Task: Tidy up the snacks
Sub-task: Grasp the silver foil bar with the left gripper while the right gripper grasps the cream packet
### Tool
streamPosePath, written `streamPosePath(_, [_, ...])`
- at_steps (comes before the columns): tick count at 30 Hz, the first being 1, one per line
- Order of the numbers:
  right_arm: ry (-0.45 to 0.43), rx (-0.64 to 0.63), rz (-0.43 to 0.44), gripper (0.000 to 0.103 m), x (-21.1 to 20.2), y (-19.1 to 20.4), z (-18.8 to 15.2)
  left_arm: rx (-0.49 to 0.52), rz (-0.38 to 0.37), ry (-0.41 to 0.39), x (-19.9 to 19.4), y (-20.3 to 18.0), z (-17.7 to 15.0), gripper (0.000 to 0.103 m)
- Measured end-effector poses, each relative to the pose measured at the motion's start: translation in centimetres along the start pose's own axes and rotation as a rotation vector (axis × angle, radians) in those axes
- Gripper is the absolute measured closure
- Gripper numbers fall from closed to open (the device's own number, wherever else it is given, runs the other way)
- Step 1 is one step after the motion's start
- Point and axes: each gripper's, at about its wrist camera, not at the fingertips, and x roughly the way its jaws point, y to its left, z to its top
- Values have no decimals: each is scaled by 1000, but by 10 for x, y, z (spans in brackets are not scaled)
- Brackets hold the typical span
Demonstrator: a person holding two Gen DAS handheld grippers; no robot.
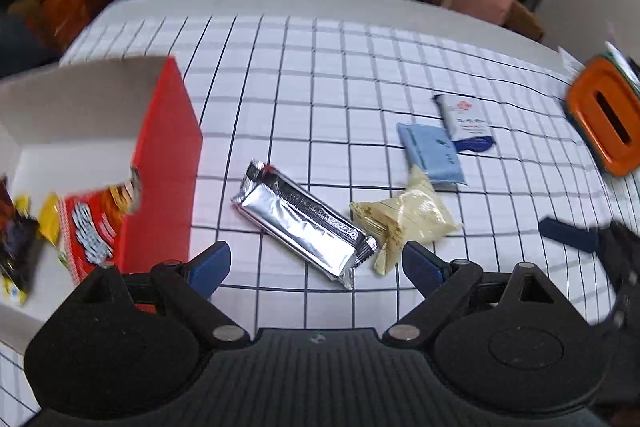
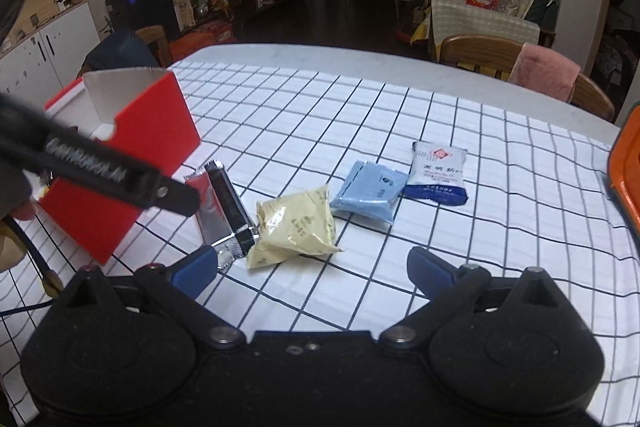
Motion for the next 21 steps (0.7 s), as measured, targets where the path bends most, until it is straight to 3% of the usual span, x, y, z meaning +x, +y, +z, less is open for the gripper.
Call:
streamPosePath(6, [22,-9,33,3,22,-2,5,-166,22,71,36,17,20,11])
streamPosePath(11, [49,-1,49,10,43,-5,10,-175,66,96,60,14,31,17])
streamPosePath(21, [79,44,79,20,75,-3,20,-292,104,152,92,28,46,26])
